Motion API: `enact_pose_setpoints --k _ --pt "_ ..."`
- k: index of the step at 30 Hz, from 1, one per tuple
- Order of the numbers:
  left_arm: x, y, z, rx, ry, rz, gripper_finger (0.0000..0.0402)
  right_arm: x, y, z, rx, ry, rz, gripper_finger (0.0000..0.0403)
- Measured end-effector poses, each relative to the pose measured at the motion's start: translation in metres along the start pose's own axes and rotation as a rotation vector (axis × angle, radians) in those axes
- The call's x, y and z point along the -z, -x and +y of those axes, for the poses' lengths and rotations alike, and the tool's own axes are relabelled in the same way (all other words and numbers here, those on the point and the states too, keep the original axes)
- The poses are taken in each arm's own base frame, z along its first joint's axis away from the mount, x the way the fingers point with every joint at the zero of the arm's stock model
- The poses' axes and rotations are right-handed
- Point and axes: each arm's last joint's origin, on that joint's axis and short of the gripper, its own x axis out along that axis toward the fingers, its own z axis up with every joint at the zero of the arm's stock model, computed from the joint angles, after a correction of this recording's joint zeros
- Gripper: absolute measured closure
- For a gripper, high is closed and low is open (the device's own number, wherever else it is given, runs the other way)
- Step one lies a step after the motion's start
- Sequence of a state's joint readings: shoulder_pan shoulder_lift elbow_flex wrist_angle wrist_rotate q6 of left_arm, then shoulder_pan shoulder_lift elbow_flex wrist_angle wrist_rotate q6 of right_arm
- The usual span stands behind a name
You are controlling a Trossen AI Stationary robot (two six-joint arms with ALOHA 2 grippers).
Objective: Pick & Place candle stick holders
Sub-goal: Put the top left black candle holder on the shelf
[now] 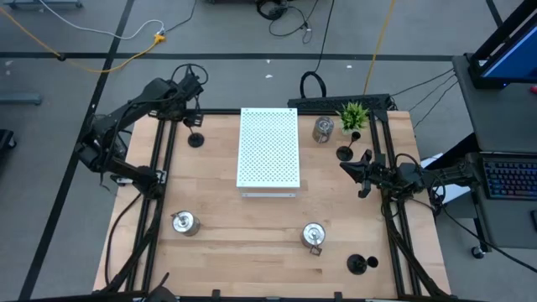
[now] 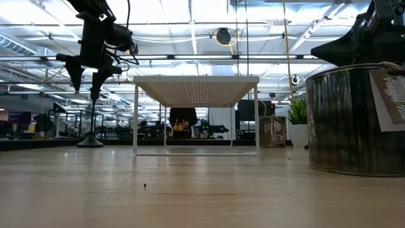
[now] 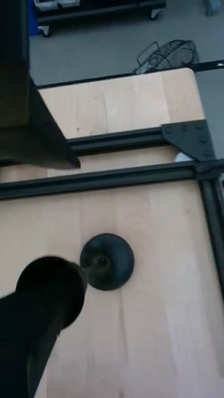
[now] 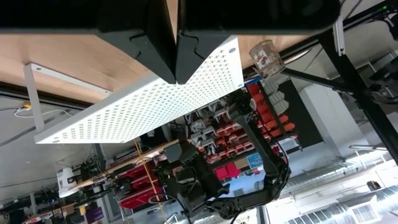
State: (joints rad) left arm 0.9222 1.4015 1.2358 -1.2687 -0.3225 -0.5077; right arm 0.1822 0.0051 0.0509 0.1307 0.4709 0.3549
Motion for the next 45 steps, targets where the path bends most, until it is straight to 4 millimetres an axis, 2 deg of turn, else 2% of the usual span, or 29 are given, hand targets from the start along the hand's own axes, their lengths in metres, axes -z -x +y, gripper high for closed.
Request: enact_pose_setpoints --k 10,15,20,27,35,45 --pt "-0.006 0.000 -0.003 0.031 -0.016 -0.059 0.0277 0.000 0.000 0.000 0.000 0.000 0.000 0.0403" --pt "-0.006 0.000 -0.003 0.038 -0.017 -0.056 0.0323 0.000 0.000 0.000 0.000 0.000 0.000 0.0403" --pt "-0.001 -0.014 -0.007 0.075 -0.016 -0.043 0.0359 0.000 0.000 0.000 0.000 0.000 0.000 0.0403" --pt "0.003 -0.020 -0.008 0.085 -0.004 -0.054 0.0375 0.000 0.000 0.000 -0.001 -0.038 0.000 0.0403" --pt "0.004 -0.004 -0.002 0.141 0.005 -0.095 0.0385 0.000 0.000 0.000 0.000 -0.048 0.000 0.0403" --pt "0.007 0.000 0.000 0.179 -0.005 -0.097 0.0391 0.000 0.000 0.000 0.000 -0.045 0.000 0.0403"
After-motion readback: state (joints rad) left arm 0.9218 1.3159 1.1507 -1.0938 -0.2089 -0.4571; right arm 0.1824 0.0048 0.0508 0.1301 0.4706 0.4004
